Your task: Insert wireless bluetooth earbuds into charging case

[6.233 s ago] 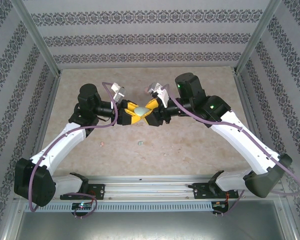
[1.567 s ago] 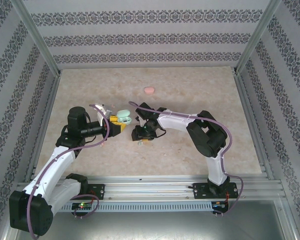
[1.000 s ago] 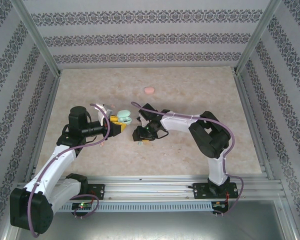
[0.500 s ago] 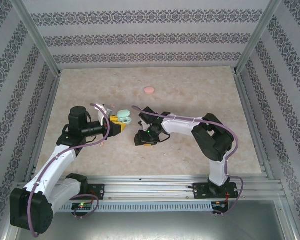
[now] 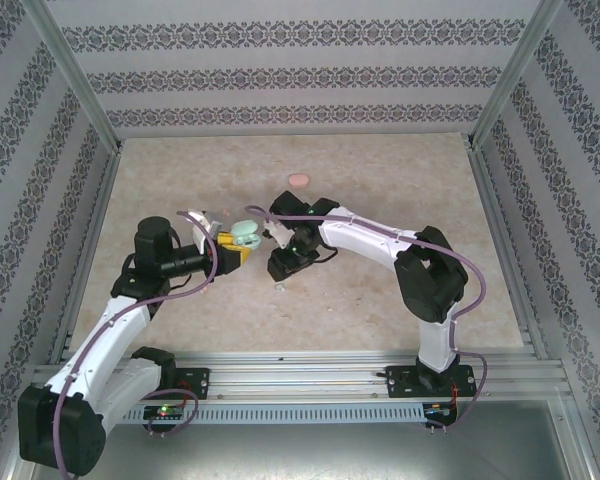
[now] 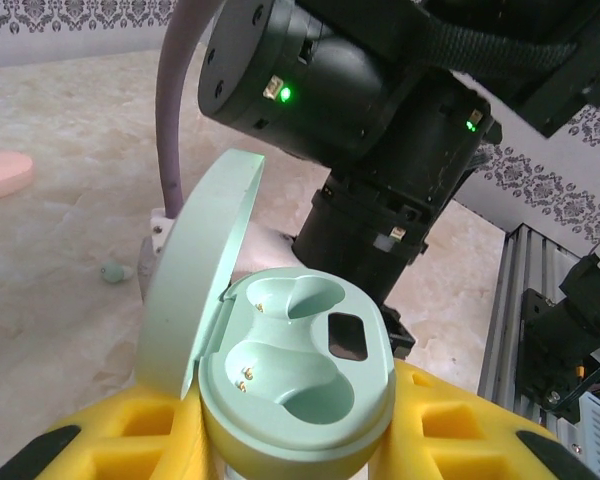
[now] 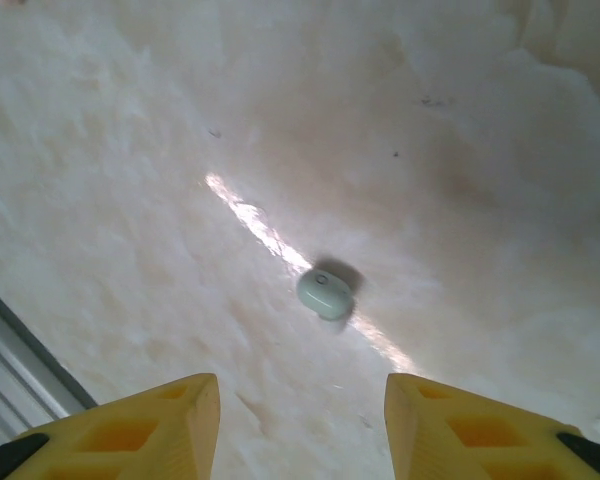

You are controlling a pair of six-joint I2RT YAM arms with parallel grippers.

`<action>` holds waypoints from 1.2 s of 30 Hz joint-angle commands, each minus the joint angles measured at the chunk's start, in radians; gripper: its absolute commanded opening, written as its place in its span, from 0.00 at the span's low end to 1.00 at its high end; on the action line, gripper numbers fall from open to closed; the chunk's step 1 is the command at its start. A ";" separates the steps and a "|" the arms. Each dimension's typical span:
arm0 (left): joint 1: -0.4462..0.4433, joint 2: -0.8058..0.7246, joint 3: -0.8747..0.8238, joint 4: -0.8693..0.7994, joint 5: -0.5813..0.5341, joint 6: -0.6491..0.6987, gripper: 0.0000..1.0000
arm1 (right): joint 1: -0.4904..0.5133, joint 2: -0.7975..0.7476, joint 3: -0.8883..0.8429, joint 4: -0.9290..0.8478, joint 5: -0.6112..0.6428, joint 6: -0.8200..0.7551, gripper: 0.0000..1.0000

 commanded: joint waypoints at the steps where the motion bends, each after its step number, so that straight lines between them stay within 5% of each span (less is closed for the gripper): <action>1: 0.009 -0.035 -0.014 -0.032 -0.012 0.009 0.14 | 0.018 0.023 0.031 -0.081 0.081 -0.137 0.47; 20: 0.009 -0.053 -0.035 -0.014 -0.015 -0.012 0.14 | 0.078 0.142 0.015 0.027 0.146 -0.140 0.50; 36: 0.009 -0.029 -0.018 -0.012 -0.006 -0.008 0.14 | 0.000 0.120 -0.061 0.097 0.151 0.044 0.30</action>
